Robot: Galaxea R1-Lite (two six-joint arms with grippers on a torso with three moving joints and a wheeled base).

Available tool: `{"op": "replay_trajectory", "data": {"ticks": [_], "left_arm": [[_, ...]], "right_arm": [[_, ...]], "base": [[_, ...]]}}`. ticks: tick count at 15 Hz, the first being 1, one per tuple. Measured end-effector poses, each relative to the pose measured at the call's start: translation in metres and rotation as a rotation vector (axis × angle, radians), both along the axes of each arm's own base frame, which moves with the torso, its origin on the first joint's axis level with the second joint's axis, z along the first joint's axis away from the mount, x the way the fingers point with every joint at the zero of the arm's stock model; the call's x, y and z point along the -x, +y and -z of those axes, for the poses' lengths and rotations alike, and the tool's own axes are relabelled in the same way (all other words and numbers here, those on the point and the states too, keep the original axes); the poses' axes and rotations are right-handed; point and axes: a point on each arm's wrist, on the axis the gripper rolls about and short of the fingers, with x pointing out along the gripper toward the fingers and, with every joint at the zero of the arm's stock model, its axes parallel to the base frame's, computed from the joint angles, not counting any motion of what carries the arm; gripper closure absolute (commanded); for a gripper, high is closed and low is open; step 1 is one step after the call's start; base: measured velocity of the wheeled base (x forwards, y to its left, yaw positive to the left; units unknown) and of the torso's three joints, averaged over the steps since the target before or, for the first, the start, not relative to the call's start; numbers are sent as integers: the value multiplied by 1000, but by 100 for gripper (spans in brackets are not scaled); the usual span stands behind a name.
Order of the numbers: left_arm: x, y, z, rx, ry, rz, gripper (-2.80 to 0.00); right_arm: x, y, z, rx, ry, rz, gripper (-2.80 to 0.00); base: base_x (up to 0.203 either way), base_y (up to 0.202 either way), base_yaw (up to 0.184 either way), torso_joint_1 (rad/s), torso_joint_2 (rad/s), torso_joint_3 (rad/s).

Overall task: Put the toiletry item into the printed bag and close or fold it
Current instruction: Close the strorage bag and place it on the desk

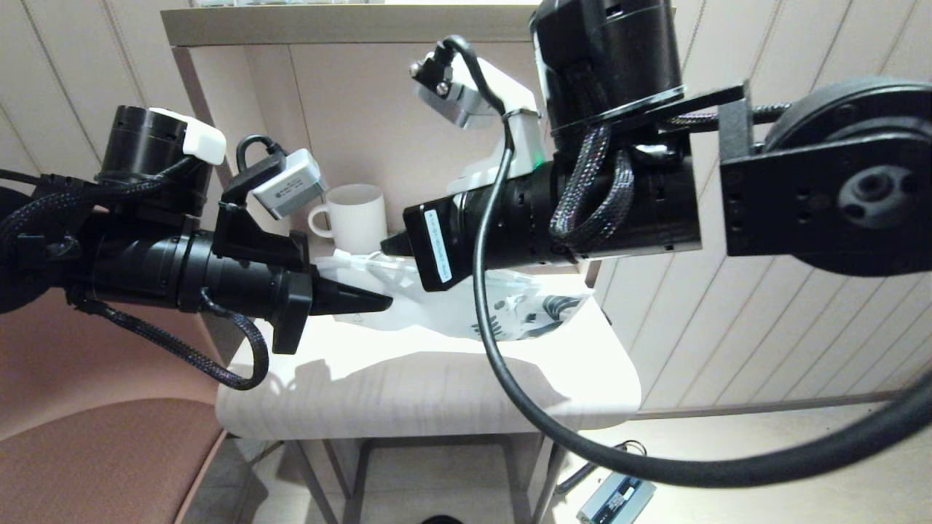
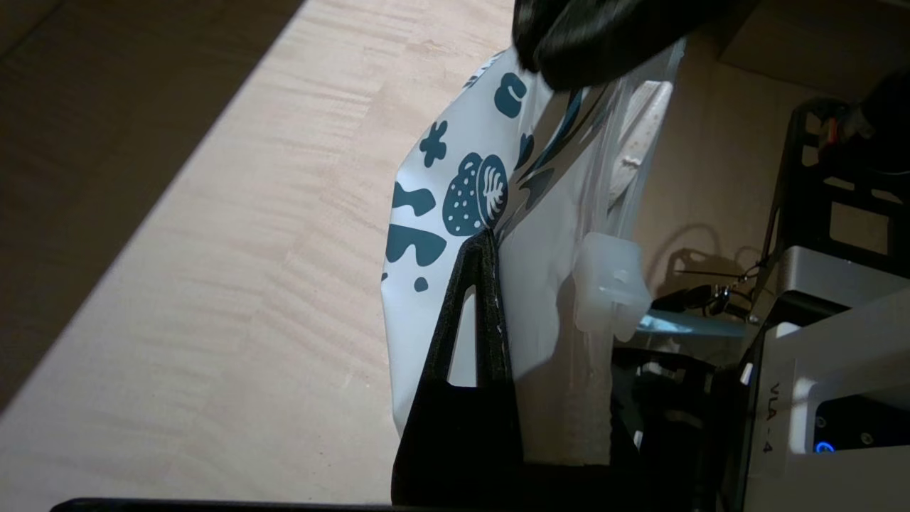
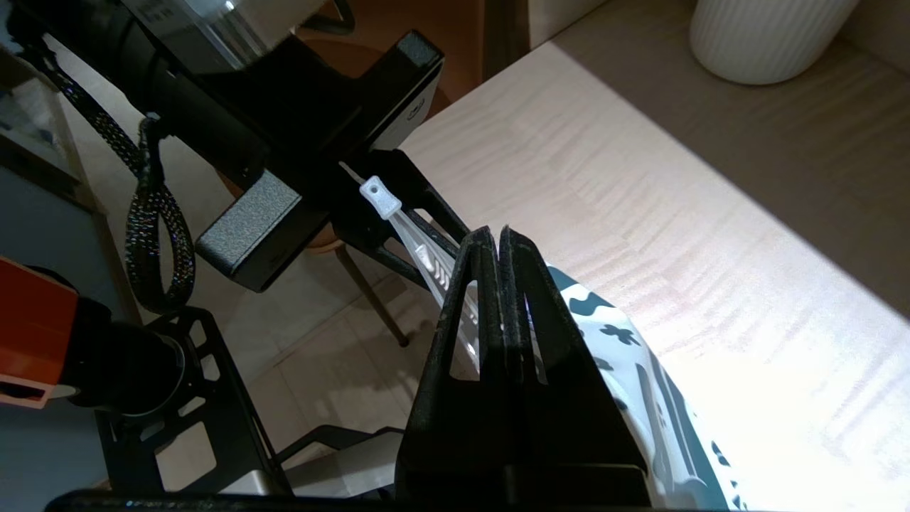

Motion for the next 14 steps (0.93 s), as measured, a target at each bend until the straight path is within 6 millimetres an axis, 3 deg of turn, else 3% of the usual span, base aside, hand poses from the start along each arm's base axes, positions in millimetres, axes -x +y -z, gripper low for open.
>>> {"op": "replay_trajectory", "data": {"ticks": [4,14], "left_arm": [[-1,-1,2,-3,5,1,0],[-3,-1,3,-5,7,-1,0]], "right_arm": [[4,-17,-6,-5,-5,20,0],[15,-24,-9,-10,-9,8,0]], "base": [[0,0,0,0,0,0],[0,0,0,0,0,0]]}}
